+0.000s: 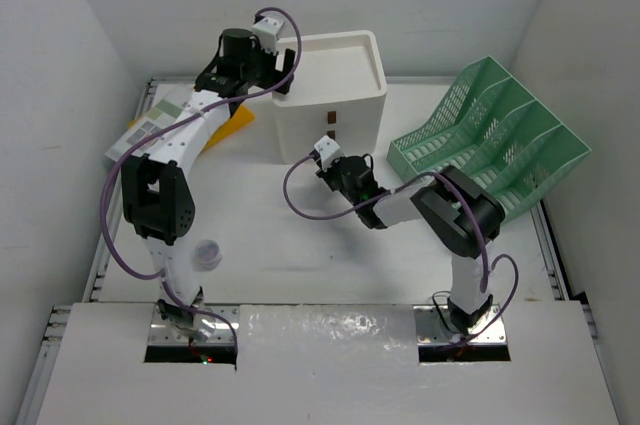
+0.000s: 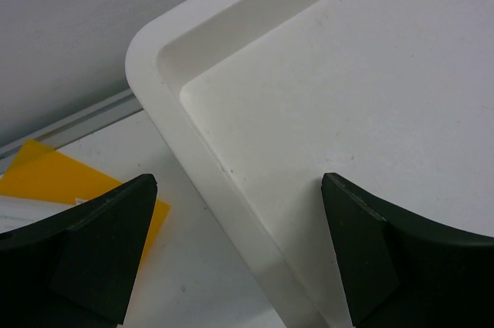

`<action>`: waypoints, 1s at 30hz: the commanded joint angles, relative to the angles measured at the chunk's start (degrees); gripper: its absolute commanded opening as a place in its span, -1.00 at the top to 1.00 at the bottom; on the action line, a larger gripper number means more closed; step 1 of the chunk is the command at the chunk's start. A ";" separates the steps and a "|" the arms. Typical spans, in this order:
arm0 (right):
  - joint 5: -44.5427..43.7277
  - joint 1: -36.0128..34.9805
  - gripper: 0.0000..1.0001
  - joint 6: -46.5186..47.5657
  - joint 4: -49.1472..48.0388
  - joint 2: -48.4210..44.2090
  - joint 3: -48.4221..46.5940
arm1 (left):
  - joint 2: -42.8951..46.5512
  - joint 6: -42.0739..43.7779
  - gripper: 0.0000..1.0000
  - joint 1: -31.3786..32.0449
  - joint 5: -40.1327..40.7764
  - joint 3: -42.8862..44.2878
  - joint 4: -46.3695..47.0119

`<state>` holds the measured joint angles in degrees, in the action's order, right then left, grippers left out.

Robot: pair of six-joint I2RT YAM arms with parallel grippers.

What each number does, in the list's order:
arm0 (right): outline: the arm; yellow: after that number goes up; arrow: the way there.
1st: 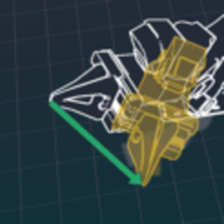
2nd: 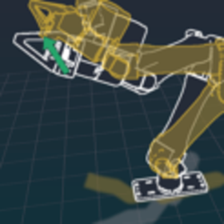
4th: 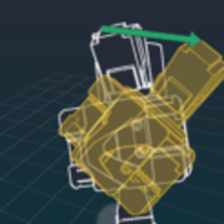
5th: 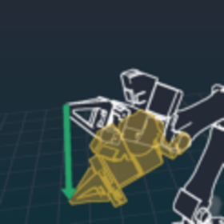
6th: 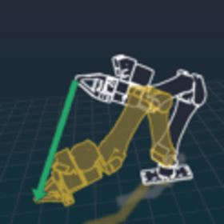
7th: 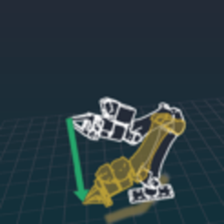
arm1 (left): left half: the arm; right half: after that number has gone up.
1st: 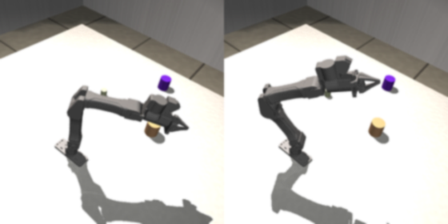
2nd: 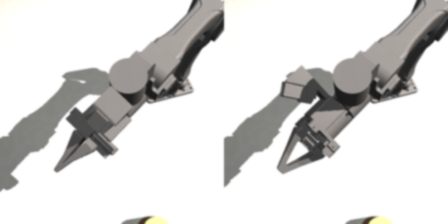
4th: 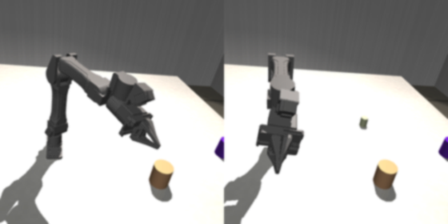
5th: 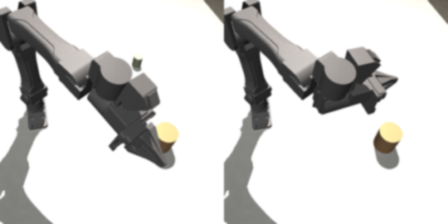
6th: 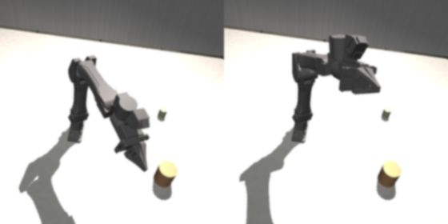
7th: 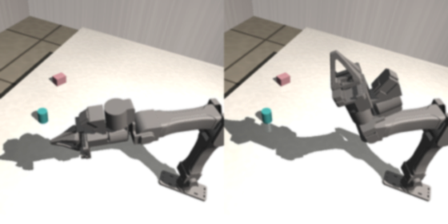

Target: Organize the desk

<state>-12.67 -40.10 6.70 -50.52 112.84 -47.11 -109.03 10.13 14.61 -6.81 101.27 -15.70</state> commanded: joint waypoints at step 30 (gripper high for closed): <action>-15.11 2.39 0.16 -16.28 12.03 6.08 -15.99 | -2.76 1.29 -0.73 -1.52 -0.57 1.03 -5.48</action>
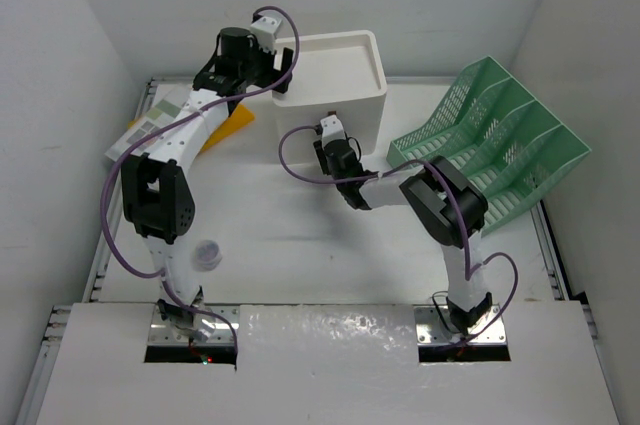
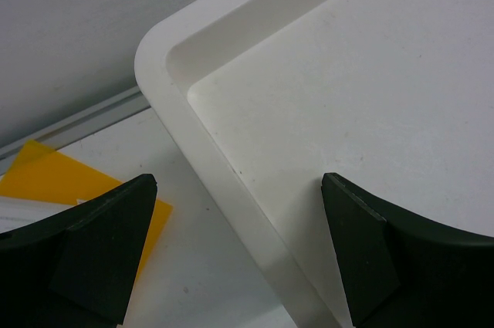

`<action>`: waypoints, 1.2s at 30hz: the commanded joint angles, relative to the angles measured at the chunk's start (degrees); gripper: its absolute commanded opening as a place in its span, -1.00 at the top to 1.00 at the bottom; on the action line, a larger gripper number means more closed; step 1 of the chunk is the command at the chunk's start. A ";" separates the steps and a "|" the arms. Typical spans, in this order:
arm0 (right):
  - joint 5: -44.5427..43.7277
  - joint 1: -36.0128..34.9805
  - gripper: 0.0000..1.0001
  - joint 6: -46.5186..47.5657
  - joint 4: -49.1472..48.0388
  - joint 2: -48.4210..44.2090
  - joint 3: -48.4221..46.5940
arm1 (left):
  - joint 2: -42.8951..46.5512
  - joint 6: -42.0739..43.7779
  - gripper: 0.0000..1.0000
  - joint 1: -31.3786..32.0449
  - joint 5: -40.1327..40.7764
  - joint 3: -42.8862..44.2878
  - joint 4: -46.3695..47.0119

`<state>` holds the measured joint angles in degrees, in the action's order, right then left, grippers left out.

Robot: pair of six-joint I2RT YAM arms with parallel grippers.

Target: Organize the desk

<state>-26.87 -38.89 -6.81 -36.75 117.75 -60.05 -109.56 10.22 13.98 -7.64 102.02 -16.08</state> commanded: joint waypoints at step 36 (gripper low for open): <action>14.48 1.97 1.00 1.55 -7.90 -10.44 13.91 | -2.24 1.73 -0.74 -2.38 -0.36 0.37 -5.55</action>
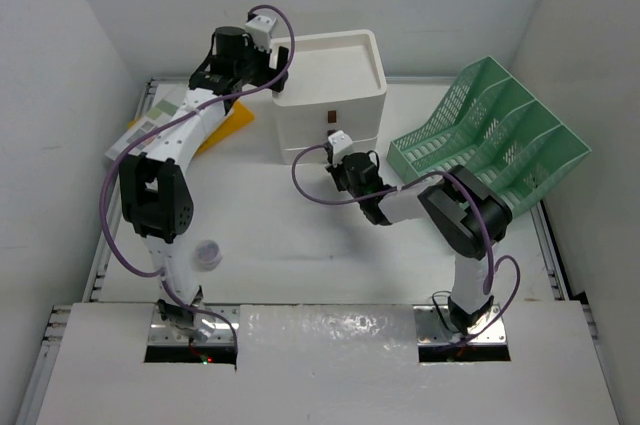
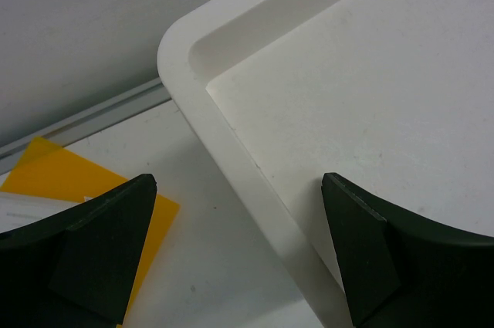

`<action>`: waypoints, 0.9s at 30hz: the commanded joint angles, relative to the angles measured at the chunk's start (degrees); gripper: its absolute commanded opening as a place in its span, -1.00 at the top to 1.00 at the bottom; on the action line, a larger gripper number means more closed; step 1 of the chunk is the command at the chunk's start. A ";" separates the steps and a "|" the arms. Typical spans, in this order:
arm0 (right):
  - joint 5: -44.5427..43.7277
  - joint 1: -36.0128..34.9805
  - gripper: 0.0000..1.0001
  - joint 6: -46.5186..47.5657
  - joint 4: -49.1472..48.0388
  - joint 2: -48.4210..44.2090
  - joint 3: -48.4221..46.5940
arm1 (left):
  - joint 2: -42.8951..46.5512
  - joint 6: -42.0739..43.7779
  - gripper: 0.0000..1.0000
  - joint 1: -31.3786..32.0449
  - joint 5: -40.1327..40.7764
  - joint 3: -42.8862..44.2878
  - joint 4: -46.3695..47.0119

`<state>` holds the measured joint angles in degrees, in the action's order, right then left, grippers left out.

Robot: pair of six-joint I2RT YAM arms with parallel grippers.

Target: Organize the desk

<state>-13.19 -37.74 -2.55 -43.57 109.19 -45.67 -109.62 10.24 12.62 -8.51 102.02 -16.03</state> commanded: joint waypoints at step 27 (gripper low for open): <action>-5.44 3.99 0.24 -14.77 -14.87 11.57 -11.46 | -6.04 1.19 -0.75 -1.64 -1.51 3.63 -6.47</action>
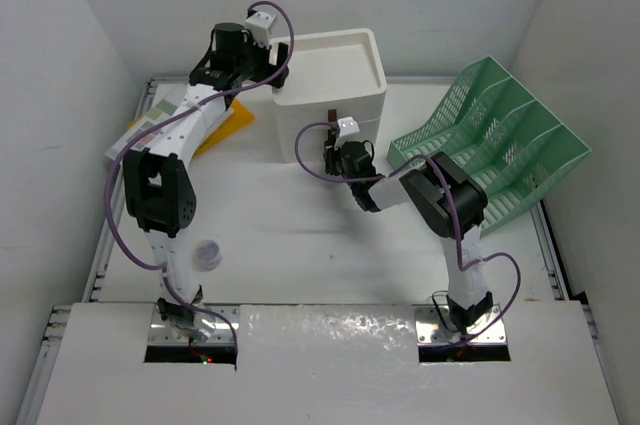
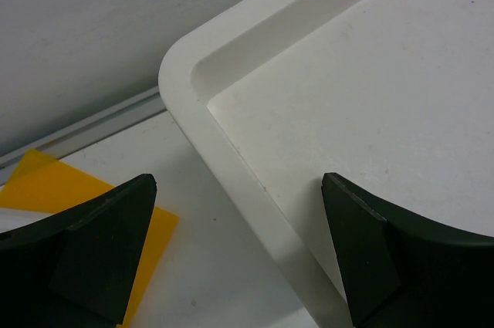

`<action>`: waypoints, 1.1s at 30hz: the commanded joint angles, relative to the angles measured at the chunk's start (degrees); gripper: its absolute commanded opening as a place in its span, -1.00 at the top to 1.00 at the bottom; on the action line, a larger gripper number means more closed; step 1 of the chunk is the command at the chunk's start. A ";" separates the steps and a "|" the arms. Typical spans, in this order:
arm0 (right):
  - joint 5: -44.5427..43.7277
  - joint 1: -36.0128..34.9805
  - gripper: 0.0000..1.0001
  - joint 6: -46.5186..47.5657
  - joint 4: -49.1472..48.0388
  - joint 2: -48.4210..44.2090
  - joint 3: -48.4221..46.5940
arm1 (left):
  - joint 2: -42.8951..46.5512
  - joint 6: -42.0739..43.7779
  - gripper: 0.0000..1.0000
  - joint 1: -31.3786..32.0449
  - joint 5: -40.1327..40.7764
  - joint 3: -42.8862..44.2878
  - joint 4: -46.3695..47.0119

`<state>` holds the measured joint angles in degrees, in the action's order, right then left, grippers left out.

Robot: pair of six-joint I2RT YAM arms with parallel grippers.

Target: Organize the desk

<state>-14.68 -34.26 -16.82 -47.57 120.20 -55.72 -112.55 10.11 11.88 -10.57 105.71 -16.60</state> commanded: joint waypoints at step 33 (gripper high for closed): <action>10.36 1.04 1.00 7.94 -5.18 -2.87 0.88 | -3.90 1.84 -0.76 -1.68 0.46 0.20 -5.81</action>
<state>-9.69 -33.39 -9.61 -54.37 121.64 -53.78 -113.71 10.04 11.20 -11.22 106.61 -15.40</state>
